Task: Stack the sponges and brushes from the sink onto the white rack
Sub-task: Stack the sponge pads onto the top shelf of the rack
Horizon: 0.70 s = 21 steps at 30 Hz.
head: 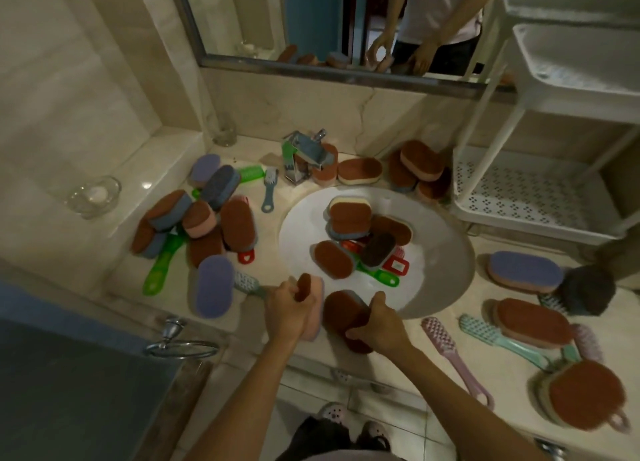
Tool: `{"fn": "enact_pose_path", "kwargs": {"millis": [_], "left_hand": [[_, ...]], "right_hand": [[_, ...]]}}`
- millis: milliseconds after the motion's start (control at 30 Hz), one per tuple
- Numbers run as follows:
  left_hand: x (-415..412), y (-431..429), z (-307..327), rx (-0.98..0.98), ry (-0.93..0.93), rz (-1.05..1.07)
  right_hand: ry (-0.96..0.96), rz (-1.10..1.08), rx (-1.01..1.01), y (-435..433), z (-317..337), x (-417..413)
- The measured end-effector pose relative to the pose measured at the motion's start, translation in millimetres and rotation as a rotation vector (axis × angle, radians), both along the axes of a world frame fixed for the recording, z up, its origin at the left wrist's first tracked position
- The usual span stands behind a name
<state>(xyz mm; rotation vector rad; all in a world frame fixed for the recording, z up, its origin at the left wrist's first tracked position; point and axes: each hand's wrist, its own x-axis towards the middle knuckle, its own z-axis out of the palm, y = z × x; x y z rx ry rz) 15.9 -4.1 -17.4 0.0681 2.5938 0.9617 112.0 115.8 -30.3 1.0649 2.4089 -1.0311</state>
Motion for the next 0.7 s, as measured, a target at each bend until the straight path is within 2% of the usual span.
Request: {"fn": "enact_pose_path", "kwargs": {"millis": [100,233,300,467,700], "left_hand": [[3.0,3.8,-3.7,0.005,-0.088,-0.032],[4.6,8.1,0.4,0.018,-0.074,-0.045],[0.1,15.0,10.5,0.085,-0.065,-0.020],[-21.1,57.8,65.7,0.225,0.031,-0.102],[-34.0,153.1,175.0,0.541,0.132,-0.286]], "right_hand": [[0.066,-0.085,0.035,2.9,1.5,3.0],[0.200,-0.224,0.045,12.4,9.2,13.0],[0.262,-0.289,0.052,18.3,19.8,17.7],[0.480,-0.356,0.202,50.4,72.1,15.7],[0.812,-0.435,0.345,107.6,177.6,18.1]]}}
